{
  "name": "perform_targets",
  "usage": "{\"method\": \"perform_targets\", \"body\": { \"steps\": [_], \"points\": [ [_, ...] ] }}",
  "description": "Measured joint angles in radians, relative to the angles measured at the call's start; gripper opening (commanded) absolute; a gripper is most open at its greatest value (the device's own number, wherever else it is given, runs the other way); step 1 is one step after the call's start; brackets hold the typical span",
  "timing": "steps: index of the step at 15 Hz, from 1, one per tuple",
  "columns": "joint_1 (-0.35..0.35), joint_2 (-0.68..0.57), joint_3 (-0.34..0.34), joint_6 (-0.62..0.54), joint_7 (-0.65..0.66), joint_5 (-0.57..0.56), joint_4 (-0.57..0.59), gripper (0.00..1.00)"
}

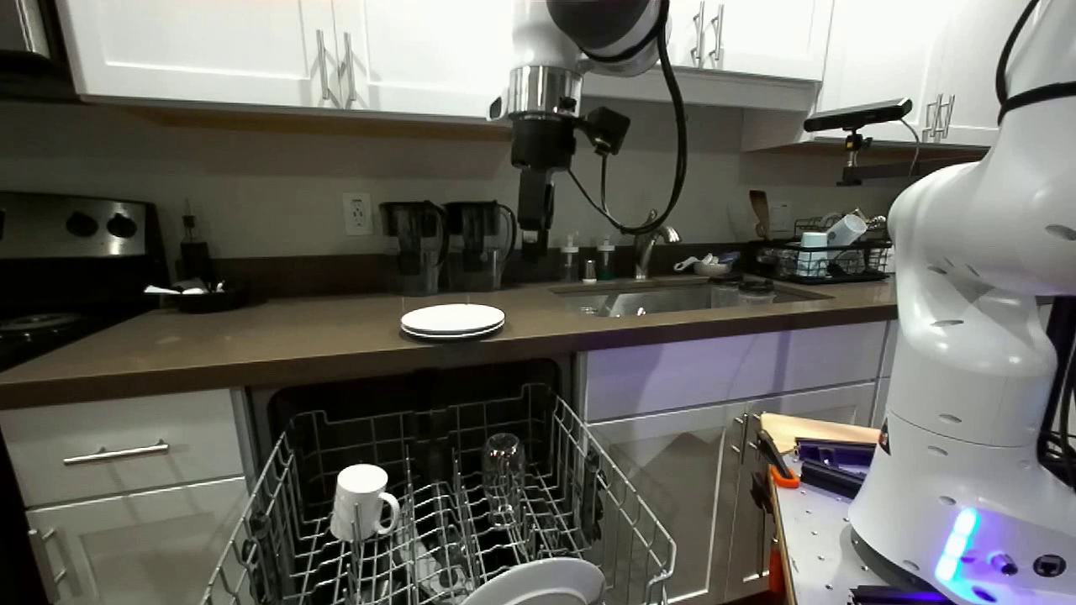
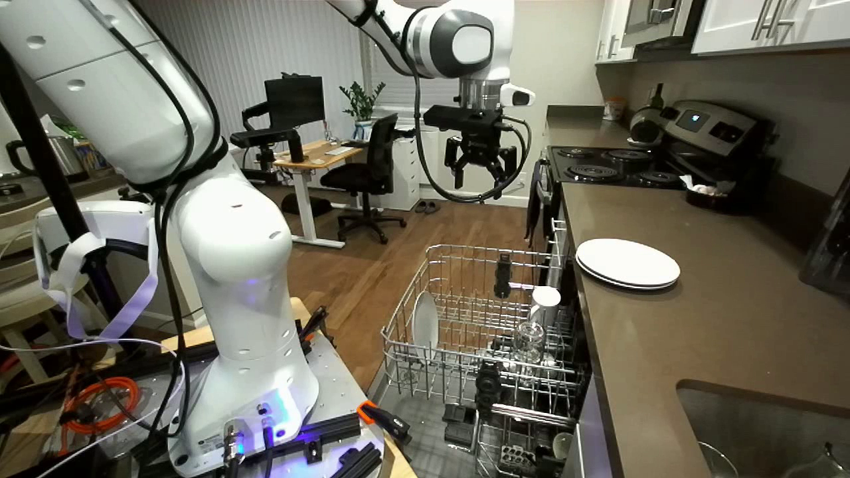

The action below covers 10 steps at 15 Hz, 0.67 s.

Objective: Remove the white plate from the dishwasher rack and put it on top of the two white plates on the countertop

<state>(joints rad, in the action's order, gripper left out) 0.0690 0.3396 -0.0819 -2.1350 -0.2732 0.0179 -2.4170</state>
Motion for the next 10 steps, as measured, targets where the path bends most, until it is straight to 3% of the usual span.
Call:
{"method": "perform_targets", "body": {
  "steps": [5,10],
  "points": [
    [0.003,-0.015,0.012,0.0,-0.005,0.0,0.0,1.0],
    [0.045,-0.123,0.063,-0.018,-0.031,0.0,0.003,1.0]
  ]
}}
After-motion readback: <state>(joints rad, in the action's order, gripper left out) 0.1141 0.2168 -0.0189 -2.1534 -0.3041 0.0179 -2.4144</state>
